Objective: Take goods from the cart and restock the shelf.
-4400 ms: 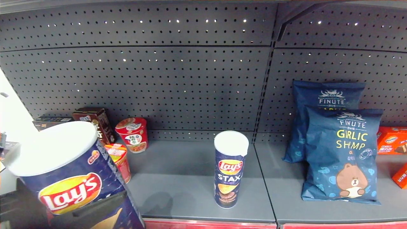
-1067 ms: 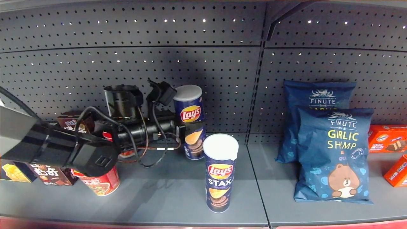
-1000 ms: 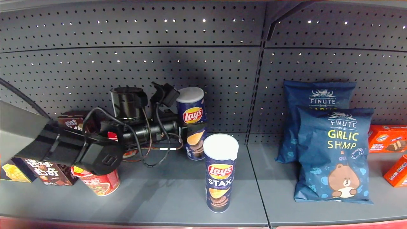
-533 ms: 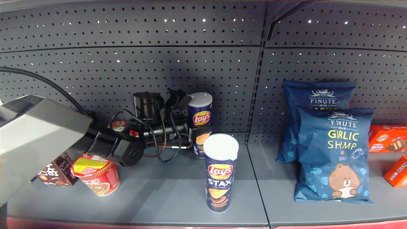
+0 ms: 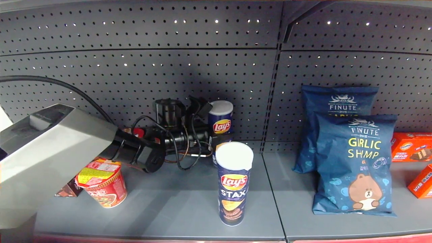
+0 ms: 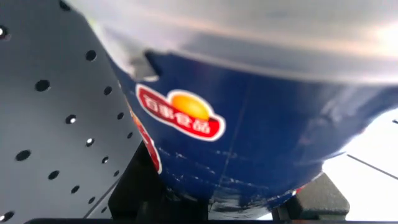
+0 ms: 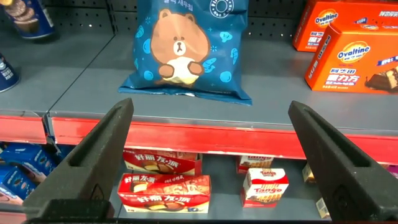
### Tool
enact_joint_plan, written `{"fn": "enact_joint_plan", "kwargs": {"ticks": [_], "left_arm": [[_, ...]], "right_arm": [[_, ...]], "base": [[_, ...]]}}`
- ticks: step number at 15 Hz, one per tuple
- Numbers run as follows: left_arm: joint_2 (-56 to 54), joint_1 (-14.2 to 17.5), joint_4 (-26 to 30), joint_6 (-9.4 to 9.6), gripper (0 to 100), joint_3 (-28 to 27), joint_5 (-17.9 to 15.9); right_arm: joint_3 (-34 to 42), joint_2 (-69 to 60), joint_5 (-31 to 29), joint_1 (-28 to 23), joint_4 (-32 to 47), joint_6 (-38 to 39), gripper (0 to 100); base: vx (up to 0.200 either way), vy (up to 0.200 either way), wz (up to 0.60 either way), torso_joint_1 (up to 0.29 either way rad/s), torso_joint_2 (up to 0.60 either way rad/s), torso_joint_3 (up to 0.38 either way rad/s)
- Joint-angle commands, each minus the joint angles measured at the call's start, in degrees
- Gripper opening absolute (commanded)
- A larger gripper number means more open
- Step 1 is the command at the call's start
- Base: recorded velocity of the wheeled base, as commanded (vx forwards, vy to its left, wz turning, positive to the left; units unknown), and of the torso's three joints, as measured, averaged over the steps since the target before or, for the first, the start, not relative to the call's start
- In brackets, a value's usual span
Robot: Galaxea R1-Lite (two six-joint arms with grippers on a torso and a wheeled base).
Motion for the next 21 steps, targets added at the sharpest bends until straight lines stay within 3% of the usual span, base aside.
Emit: {"fn": "enact_joint_plan", "kwargs": {"ticks": [1,8,11,12,18,21], "left_arm": [[0.55,-0.33,-0.05,-0.01,0,-0.28,0.00],[1.26,-0.69,-0.13,0.26,0,-0.20,0.00],[1.87,-0.42,-0.13,2.72,0,-0.11,0.00],[1.96,-0.42,-0.13,2.98,100,-0.11,0.00],[0.73,-0.25,-0.66,3.16,100,1.03,0.09],[-3.31,0.19,-1.01,3.16,100,4.81,0.09]], "right_arm": [[-0.01,0.07,-0.06,0.02,-0.01,-0.02,100],[-0.01,0.07,-0.06,0.02,-0.01,0.07,100],[-0.01,0.07,-0.06,0.02,-0.01,0.16,100],[-0.01,0.07,-0.06,0.02,-0.01,0.16,100],[-0.01,0.07,-0.06,0.02,-0.01,0.16,100],[-0.01,0.07,-0.06,0.02,-0.01,0.07,100]], "base": [[0.000,0.000,0.00,0.000,0.00,0.000],[0.000,0.000,0.00,0.000,0.00,0.000],[0.000,0.000,0.00,0.000,0.00,0.000],[0.000,0.000,0.00,0.000,0.00,0.000],[0.000,0.000,0.00,0.000,0.00,0.000],[0.000,0.000,0.00,0.000,0.00,0.000]]}}
